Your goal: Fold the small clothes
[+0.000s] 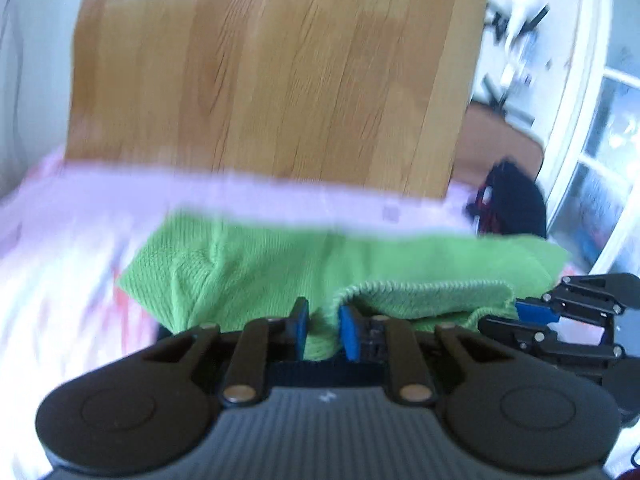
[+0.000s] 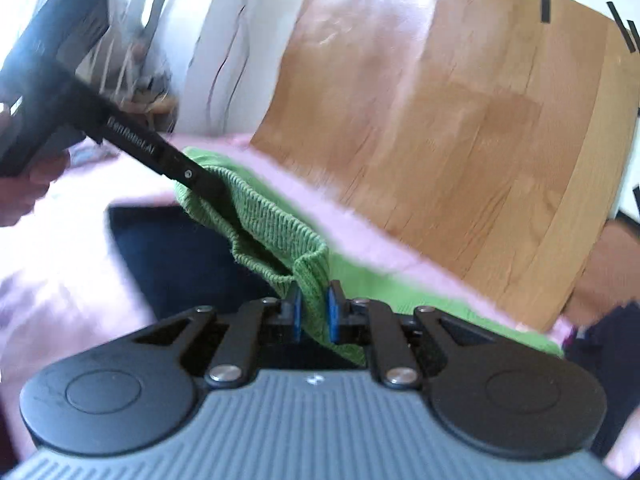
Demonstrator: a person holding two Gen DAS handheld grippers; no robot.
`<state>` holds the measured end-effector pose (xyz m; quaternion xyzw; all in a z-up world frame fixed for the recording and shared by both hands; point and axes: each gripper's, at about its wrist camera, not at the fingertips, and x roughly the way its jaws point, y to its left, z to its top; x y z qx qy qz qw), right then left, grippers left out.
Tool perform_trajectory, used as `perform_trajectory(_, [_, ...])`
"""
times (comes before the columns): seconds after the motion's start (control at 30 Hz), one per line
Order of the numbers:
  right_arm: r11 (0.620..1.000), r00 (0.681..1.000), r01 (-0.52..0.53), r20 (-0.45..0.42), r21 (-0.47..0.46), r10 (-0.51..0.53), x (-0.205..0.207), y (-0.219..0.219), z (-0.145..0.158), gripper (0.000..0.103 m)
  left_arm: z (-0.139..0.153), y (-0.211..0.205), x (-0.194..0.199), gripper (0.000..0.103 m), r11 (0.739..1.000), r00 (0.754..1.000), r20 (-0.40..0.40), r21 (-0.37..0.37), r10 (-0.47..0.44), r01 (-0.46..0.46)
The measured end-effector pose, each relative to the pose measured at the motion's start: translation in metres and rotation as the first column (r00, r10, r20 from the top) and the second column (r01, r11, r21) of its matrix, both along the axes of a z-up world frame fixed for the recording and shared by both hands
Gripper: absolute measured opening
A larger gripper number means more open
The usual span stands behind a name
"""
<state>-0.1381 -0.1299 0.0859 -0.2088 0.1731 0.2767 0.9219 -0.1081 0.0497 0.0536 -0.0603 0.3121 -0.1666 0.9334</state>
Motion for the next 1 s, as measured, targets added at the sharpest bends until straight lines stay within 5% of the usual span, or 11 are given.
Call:
perform_trajectory(0.1, [0.999, 0.997, 0.034, -0.063, 0.005, -0.033, -0.019, 0.003, -0.026, 0.016, -0.023, 0.006, -0.014, 0.024, 1.000, 0.999, -0.032, -0.010, 0.020, -0.021])
perform_trajectory(0.13, [0.999, 0.996, 0.052, -0.070, 0.007, -0.051, -0.021, 0.003, -0.031, 0.016, -0.024, 0.005, -0.020, 0.034, 1.000, 1.000, -0.017, 0.008, 0.023, -0.023])
perform_trajectory(0.3, [0.995, 0.991, 0.070, -0.115, 0.072, -0.061, -0.026, -0.008, -0.022, 0.030, -0.003, 0.022, -0.034, 0.053, 1.000, 1.000, 0.024, -0.003, -0.003, 0.003])
perform_trajectory(0.4, [0.988, 0.990, 0.064, -0.135, 0.138, -0.046, -0.031, -0.025, -0.013, 0.031, 0.012, 0.048, -0.028, 0.080, 0.995, 0.992, 0.075, -0.027, 0.101, -0.099])
perform_trajectory(0.47, [0.979, 0.987, 0.083, -0.148, 0.187, -0.055, -0.033, -0.037, -0.007, 0.032, 0.017, 0.069, -0.018, 0.096, 0.981, 0.982, 0.049, -0.083, 0.182, -0.178])
perform_trajectory(0.6, [0.939, 0.978, 0.159, -0.180, 0.304, -0.107, -0.036, -0.055, -0.001, 0.043, 0.010, 0.106, 0.018, 0.099, 0.940, 0.959, -0.077, -0.193, 0.273, -0.283])
perform_trajectory(0.77, [0.931, 0.983, 0.115, -0.172, 0.346, -0.058, -0.018, -0.027, 0.006, 0.043, -0.014, 0.125, 0.068, 0.097, 0.900, 0.946, -0.221, -0.317, 0.238, -0.300])
perform_trajectory(0.8, [0.933, 0.986, 0.087, -0.163, 0.348, -0.031, -0.015, -0.018, 0.006, 0.043, -0.018, 0.126, 0.071, 0.087, 0.895, 0.944, -0.233, -0.328, 0.235, -0.304])
perform_trajectory(0.83, [0.934, 0.987, 0.065, -0.161, 0.350, -0.008, -0.010, -0.009, 0.006, 0.043, -0.021, 0.125, 0.075, 0.057, 0.891, 0.941, -0.251, -0.335, 0.228, -0.305])
perform_trajectory(0.9, [0.936, 0.985, 0.029, -0.171, 0.351, 0.034, 0.003, 0.012, 0.001, 0.043, -0.023, 0.122, 0.077, 0.026, 0.888, 0.932, -0.296, -0.341, 0.209, -0.308])
perform_trajectory(1.0, [0.940, 0.974, -0.004, -0.212, 0.340, 0.081, 0.019, 0.034, -0.006, 0.043, -0.012, 0.116, 0.062, 0.020, 0.894, 0.939, -0.277, -0.339, 0.202, -0.292])
